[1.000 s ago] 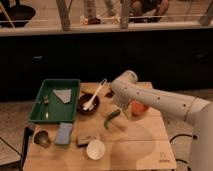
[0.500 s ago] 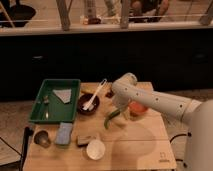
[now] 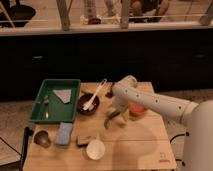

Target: Place pepper in metal cup

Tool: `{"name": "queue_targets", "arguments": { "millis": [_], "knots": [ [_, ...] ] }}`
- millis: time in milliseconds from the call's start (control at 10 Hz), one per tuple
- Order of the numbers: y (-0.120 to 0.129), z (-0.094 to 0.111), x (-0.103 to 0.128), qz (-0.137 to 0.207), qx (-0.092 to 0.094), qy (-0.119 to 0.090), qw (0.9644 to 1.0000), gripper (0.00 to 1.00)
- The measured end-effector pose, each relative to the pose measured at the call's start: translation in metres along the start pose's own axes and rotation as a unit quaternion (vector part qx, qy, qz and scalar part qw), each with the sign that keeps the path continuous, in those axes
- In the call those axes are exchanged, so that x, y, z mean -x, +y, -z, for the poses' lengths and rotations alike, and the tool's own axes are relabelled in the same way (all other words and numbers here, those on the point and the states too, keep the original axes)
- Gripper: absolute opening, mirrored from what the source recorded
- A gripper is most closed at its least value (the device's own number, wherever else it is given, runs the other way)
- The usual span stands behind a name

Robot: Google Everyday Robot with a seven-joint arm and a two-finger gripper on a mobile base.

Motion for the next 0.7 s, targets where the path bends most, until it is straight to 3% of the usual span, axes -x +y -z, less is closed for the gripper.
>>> {"name": "queue_targets", "arguments": {
  "millis": [400,700],
  "knots": [
    [0.002,-0.01,-0.001,-0.005,-0.002,-0.008,1.0,0.78],
    [0.005,-0.016,-0.003,-0.01,-0.001,-0.011,0.9999,0.51]
  ]
}}
